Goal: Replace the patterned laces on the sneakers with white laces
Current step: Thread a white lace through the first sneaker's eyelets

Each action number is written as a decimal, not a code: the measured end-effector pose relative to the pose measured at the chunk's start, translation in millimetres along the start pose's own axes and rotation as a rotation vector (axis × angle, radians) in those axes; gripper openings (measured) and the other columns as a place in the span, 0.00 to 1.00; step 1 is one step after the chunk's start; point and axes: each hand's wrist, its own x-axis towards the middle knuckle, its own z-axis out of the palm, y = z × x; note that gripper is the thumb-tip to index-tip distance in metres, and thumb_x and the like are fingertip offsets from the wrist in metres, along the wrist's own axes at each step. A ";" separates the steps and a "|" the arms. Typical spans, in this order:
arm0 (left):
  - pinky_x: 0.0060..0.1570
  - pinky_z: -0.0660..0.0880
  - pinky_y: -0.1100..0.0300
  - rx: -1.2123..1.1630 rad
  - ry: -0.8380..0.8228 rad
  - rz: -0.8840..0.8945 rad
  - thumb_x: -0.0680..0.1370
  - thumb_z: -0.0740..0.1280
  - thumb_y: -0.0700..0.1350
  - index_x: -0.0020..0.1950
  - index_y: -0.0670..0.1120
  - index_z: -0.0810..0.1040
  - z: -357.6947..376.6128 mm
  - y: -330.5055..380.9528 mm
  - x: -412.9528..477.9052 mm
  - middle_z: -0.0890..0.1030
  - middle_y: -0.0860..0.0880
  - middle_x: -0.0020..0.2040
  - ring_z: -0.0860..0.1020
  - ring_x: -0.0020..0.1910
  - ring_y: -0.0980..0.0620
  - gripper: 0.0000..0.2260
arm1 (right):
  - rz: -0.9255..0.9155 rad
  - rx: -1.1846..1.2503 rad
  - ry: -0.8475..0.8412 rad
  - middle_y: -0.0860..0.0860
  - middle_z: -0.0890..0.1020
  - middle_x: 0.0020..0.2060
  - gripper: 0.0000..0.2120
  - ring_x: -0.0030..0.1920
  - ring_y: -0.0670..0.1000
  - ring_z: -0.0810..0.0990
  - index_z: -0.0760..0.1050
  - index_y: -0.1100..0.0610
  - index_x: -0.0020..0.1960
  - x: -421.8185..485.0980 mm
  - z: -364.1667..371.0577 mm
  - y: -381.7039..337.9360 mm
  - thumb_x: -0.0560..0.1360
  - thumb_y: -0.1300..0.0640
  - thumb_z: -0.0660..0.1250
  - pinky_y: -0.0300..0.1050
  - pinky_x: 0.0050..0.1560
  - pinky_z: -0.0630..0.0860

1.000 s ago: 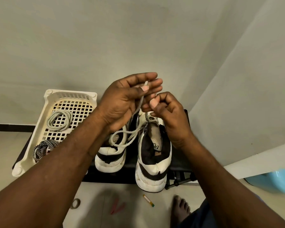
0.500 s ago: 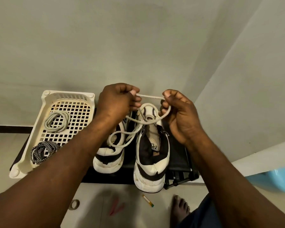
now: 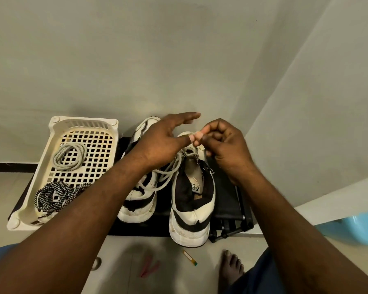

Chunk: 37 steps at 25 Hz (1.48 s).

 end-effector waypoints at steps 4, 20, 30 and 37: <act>0.46 0.85 0.50 0.032 0.030 -0.043 0.82 0.71 0.46 0.55 0.54 0.85 4.1 -4.7 5.2 0.87 0.54 0.44 0.85 0.42 0.54 0.05 | -0.003 -0.020 0.037 0.56 0.86 0.38 0.07 0.33 0.43 0.79 0.80 0.61 0.50 3.7 4.6 4.9 0.78 0.58 0.75 0.37 0.35 0.73; 0.50 0.78 0.58 0.302 0.119 0.018 0.79 0.73 0.51 0.55 0.54 0.86 22.5 -5.3 -12.7 0.87 0.55 0.46 0.82 0.46 0.59 0.06 | -0.060 -0.248 0.034 0.46 0.87 0.37 0.02 0.37 0.41 0.82 0.86 0.54 0.46 -4.7 -6.1 13.1 0.75 0.57 0.78 0.32 0.39 0.75; 0.43 0.75 0.59 0.391 0.161 -0.055 0.80 0.69 0.60 0.52 0.55 0.86 32.4 -0.1 -33.1 0.85 0.54 0.43 0.82 0.44 0.58 0.12 | -0.105 -0.365 0.003 0.45 0.86 0.37 0.06 0.39 0.43 0.84 0.85 0.49 0.45 -13.7 -8.6 11.5 0.75 0.60 0.77 0.40 0.43 0.81; 0.49 0.79 0.57 0.436 0.194 -0.105 0.78 0.70 0.56 0.54 0.58 0.87 30.9 -13.4 -22.3 0.87 0.53 0.46 0.83 0.47 0.54 0.08 | -0.072 -0.840 -0.120 0.44 0.81 0.48 0.15 0.47 0.47 0.79 0.77 0.47 0.55 -11.7 -2.4 11.2 0.71 0.49 0.76 0.45 0.47 0.77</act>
